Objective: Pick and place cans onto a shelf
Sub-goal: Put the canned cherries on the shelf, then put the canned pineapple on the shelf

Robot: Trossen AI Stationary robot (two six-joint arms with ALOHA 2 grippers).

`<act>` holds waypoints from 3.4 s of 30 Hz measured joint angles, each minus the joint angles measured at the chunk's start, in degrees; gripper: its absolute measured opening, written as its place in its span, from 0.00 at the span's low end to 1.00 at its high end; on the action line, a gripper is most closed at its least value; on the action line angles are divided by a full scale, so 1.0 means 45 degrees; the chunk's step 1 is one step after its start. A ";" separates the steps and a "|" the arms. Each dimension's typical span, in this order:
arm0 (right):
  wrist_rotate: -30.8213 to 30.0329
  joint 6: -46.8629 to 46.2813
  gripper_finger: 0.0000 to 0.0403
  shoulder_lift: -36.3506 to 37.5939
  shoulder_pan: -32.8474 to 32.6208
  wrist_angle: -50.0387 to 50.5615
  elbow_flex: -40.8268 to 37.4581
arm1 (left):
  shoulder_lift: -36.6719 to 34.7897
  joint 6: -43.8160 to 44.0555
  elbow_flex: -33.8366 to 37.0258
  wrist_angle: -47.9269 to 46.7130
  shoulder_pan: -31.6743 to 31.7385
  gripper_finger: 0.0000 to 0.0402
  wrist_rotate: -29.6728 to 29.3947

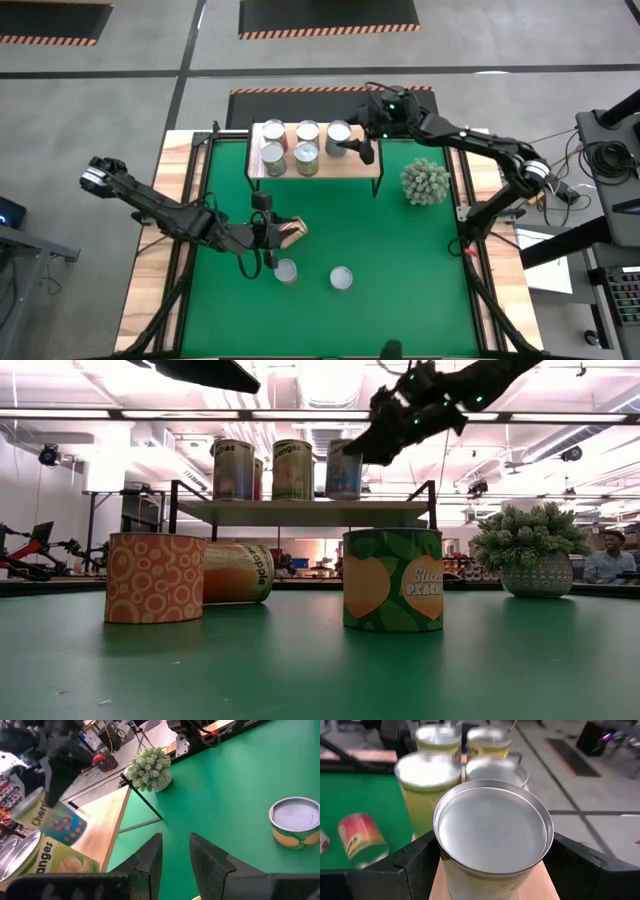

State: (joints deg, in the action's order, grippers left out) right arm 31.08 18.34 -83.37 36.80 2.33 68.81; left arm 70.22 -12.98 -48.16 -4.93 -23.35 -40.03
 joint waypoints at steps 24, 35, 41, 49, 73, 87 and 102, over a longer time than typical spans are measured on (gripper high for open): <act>-0.0566 0.0899 0.87 -0.0331 0.0109 0.4611 0.3035 | -0.0004 -0.0926 0.0068 0.0059 0.0000 0.20 -0.0643; -0.0586 0.0132 0.71 0.1454 -0.1887 0.5946 0.2934 | -0.0697 -0.2081 0.0058 0.0186 0.0170 0.20 -0.2263; -0.3053 -0.0174 0.44 0.1305 -0.3526 0.5599 0.1835 | -0.0995 -0.2067 0.0063 0.0054 0.0170 0.20 -0.2268; -0.5632 -0.0761 0.09 0.0882 -0.4095 0.3710 0.0289 | -0.1039 -0.2047 0.0068 -0.0262 0.0170 0.20 -0.2361; -0.8037 -0.0372 0.03 0.0553 -0.3139 0.1305 -0.0591 | -0.1049 -0.2004 0.0068 -0.0286 0.0170 0.20 -0.2361; -0.7938 -0.0396 0.03 0.0679 -0.3278 0.1403 -0.0596 | -0.1049 -0.1881 0.0068 -0.0293 0.0170 0.20 -0.2361; -0.7914 -0.2004 0.03 0.3222 -0.7116 0.4372 -0.1086 | -0.0560 0.5867 0.0068 -0.4253 0.0165 0.20 -0.0491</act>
State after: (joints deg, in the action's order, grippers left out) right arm -4.53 9.33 -68.87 4.78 22.00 63.92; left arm 67.70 13.42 -47.86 -24.07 -22.61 -42.24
